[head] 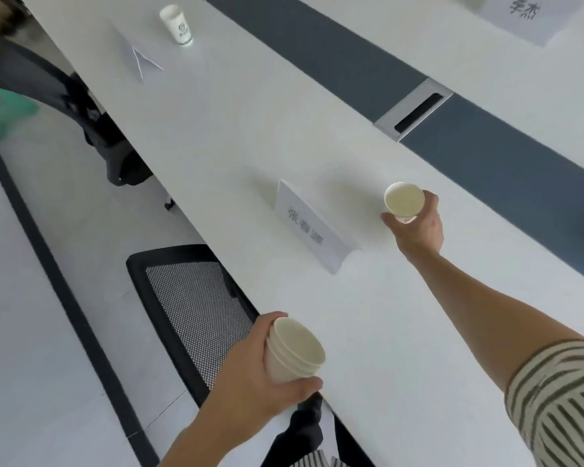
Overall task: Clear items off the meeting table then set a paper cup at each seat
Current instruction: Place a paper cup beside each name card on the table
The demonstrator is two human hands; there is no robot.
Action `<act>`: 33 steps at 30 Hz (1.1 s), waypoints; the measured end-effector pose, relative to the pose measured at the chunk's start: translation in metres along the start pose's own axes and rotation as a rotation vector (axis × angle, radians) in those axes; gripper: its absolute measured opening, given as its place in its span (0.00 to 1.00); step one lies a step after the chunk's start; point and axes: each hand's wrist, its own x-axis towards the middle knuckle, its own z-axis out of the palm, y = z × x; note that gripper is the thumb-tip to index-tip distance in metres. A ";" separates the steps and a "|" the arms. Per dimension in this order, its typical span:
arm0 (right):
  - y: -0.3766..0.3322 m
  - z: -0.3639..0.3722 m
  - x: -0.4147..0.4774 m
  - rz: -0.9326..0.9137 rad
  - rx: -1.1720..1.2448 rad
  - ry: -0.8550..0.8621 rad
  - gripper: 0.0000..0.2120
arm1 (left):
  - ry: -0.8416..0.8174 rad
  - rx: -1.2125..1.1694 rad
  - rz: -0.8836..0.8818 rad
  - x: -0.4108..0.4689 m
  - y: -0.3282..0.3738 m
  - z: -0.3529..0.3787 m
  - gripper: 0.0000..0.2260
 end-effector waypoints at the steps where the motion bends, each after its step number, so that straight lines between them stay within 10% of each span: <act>1: 0.005 0.002 0.003 0.022 -0.008 -0.005 0.33 | -0.004 -0.007 -0.014 0.001 0.000 0.002 0.32; 14: 0.016 -0.025 -0.015 0.096 -0.072 -0.077 0.28 | -0.039 0.026 0.073 0.010 0.015 0.000 0.32; 20: -0.029 -0.085 -0.143 0.062 0.221 -0.300 0.04 | -0.104 0.041 0.268 0.000 0.024 -0.006 0.34; 24: -0.050 -0.124 -0.239 0.047 0.328 -0.397 0.06 | -0.230 0.093 0.384 -0.013 0.027 0.004 0.36; 33: 0.013 -0.191 -0.364 0.186 0.400 -0.082 0.04 | -0.571 0.331 0.661 -0.074 0.039 0.074 0.35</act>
